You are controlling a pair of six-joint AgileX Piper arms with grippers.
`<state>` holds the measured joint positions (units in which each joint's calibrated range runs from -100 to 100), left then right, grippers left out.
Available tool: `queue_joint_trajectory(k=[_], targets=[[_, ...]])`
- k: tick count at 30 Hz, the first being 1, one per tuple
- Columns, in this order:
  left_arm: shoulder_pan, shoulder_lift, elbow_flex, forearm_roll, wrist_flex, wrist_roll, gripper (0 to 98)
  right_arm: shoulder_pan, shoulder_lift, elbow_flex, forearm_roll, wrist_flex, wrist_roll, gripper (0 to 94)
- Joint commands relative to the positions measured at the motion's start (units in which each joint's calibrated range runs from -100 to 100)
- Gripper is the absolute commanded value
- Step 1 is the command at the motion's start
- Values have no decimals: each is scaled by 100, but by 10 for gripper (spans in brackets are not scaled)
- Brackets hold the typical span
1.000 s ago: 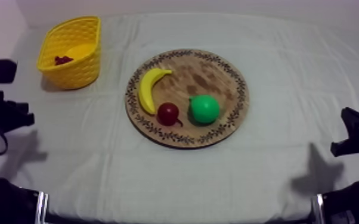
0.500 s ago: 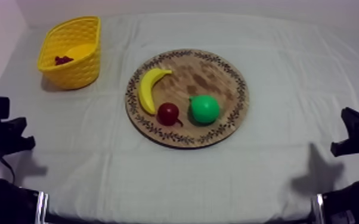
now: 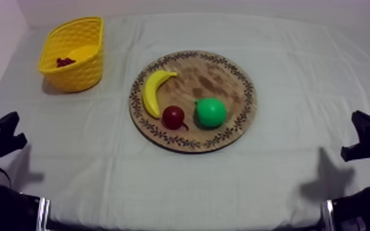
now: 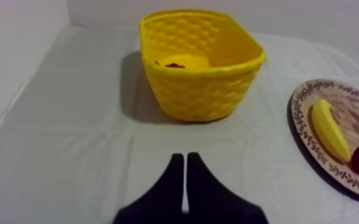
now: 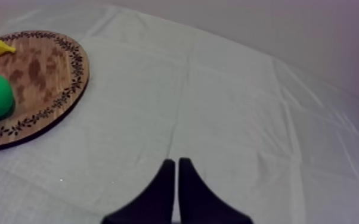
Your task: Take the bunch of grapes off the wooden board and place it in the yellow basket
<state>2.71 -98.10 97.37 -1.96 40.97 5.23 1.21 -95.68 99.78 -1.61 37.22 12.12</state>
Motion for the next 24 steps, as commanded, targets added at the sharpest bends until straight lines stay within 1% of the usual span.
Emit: queue_joint_trajectory(k=[1, 5, 9, 14, 18, 24], targets=[[5, -116, -10, -3, 18, 2, 0, 1, 0, -1, -3, -4, 2, 5], [1, -172, -14, -6, 40, -38, 0, 1, 0, -1, -3, -4, 5, 5], [6, -185, -15, -7, 49, -239, 0, 1, 0, -1, -3, -4, 6, 5], [11, -189, -12, -7, 39, -410, 0, 1, 0, -1, -3, -4, 5, 5], [65, -189, 90, 9, -297, -433, 2, 1, 0, -1, -3, -4, 2, 5], [136, -190, 125, 16, -418, -438, 0, -5, 0, -1, -3, -4, 2, 5]])
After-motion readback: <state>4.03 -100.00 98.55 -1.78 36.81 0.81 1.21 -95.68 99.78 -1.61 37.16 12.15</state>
